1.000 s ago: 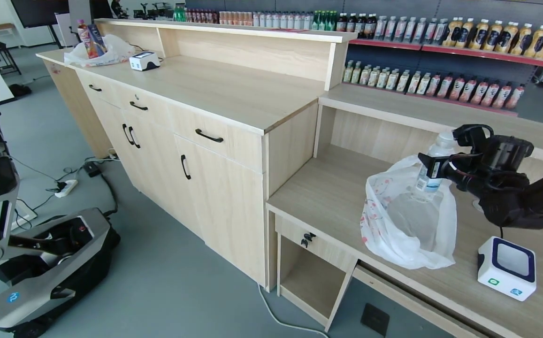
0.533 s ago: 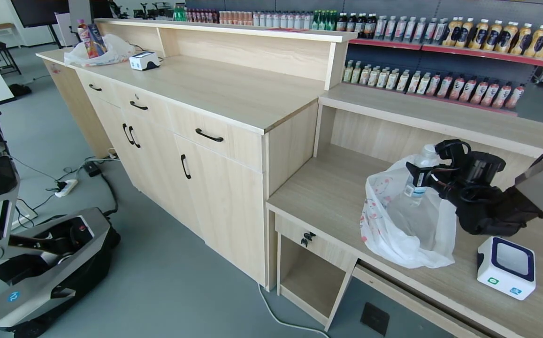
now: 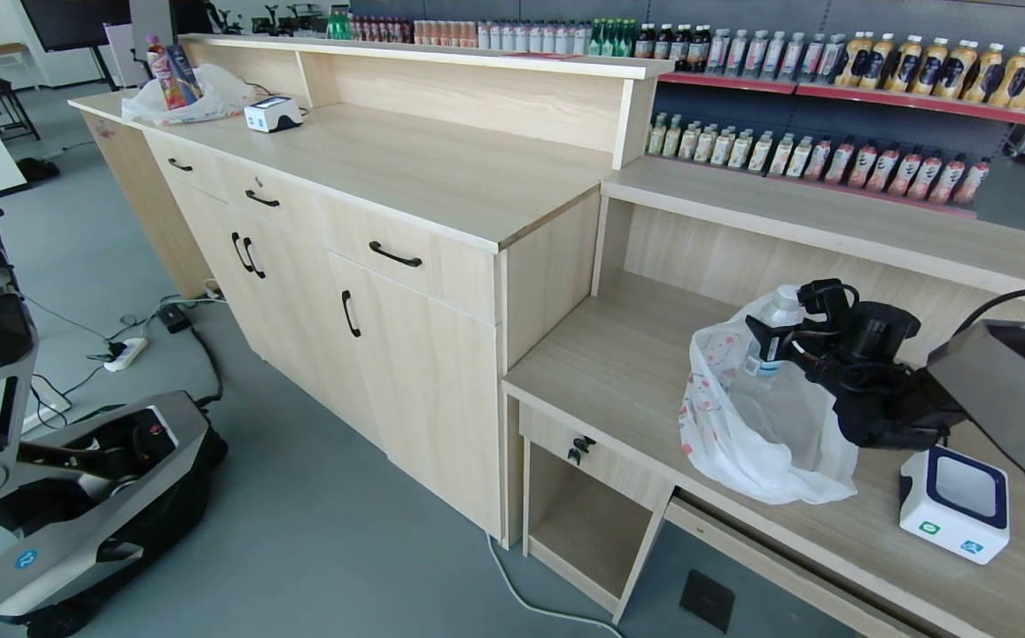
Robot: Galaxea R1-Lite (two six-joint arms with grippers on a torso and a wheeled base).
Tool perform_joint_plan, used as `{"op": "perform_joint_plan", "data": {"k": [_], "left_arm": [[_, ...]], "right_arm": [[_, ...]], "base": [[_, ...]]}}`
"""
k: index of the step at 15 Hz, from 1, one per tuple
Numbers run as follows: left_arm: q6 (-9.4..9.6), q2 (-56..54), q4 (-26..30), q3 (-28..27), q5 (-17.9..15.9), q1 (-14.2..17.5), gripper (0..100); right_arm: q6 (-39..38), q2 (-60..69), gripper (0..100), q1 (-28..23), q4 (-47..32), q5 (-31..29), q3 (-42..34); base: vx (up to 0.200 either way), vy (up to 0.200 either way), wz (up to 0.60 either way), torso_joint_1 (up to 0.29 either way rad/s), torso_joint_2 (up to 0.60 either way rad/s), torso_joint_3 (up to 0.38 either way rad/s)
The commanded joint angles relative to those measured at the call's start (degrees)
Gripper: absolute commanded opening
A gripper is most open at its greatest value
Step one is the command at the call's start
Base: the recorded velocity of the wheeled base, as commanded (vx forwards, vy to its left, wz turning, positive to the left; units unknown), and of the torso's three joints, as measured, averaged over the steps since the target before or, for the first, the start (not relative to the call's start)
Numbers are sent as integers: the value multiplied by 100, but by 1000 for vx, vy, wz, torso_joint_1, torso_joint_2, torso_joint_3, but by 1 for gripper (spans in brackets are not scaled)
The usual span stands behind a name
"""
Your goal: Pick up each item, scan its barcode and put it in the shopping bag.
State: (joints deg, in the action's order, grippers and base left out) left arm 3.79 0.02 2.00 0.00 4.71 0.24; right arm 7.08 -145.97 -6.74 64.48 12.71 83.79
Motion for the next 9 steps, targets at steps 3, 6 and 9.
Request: {"op": "perform_joint_plan", "data": {"k": [3,6,9], "left_arm": [[-1,-2,2,0,4,2,100],[-1,-2,2,0,4,2,100],[-1,-2,2,0,4,2,100]], "right_arm": [[232,-204,0,-3,-5,3,6],[232,-221,0,-73,-5,-15,-55],[206,-125,100,-161,-5,29,-82]], "base": [[0,0,0,0,0,0],[0,0,0,0,0,0],[0,0,0,0,0,0]]}}
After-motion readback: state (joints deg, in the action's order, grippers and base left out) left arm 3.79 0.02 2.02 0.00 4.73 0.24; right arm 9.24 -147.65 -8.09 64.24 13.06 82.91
